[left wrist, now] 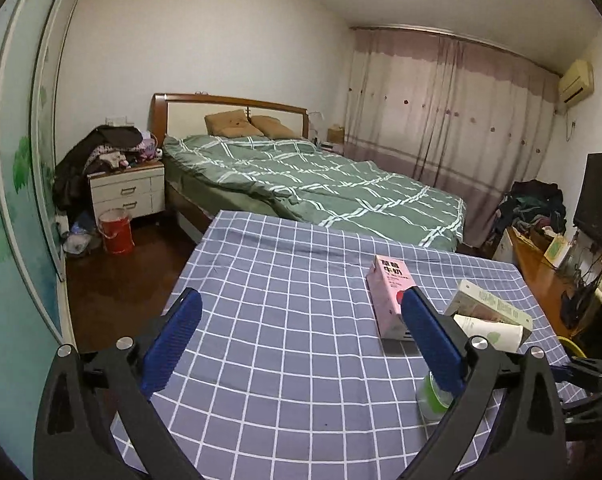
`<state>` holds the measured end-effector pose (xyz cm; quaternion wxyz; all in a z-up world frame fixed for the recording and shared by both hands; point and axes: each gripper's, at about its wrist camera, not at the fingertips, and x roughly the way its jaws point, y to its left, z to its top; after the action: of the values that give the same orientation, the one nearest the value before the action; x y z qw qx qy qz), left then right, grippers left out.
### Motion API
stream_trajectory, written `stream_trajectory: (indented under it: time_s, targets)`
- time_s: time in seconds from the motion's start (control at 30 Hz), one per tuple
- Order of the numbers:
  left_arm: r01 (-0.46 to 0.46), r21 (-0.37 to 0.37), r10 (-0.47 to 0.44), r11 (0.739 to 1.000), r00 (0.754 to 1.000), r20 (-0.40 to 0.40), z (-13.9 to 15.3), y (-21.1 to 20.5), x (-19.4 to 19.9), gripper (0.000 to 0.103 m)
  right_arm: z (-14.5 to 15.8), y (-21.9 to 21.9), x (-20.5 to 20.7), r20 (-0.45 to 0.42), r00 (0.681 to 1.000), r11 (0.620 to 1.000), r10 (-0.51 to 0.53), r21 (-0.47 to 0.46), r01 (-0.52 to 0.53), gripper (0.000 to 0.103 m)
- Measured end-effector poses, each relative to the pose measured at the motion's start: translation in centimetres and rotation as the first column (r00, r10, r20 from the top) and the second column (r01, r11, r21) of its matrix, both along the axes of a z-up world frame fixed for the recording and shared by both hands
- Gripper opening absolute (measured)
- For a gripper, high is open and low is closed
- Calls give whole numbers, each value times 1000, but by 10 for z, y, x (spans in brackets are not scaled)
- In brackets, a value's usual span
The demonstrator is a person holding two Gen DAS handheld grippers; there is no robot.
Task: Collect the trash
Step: 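Grasp the beige paper cup rim with the right gripper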
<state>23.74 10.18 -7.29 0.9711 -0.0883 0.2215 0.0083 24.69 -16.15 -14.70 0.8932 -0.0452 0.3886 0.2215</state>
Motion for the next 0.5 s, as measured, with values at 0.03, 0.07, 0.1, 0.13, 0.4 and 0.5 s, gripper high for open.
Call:
stream_trajectory:
  time_s: [0.03, 0.07, 0.1, 0.13, 0.4, 0.5]
  targets:
    - [7, -3, -7, 1000, 1000, -7, -1, -1, 0, 98, -1, 4, 5, -5, 1000, 1000, 9, -5, -9, 61]
    - [14, -3, -14, 1000, 1000, -14, -2, -3, 1, 98, -2, 6, 7, -10, 1000, 1000, 17, -4, -17, 60]
    - [19, 2, -19, 1000, 1000, -19, -3, -5, 2, 98, -3, 9, 11, -16, 1000, 1000, 26, -1, -26, 54]
    - [23, 9, -23, 1000, 999, -23, -4, -8, 3, 98, -3, 12, 14, -22, 999, 1000, 29, 2, -29, 48]
    - [50, 48, -49, 998, 998, -30, -7, -22, 4, 98, -1, 21, 27, -28, 998, 996, 64, 61, -62, 20]
    - [48, 53, -47, 997, 998, -29, -7, -23, 4, 98, -1, 21, 25, -29, 996, 993, 80, 87, -77, 7]
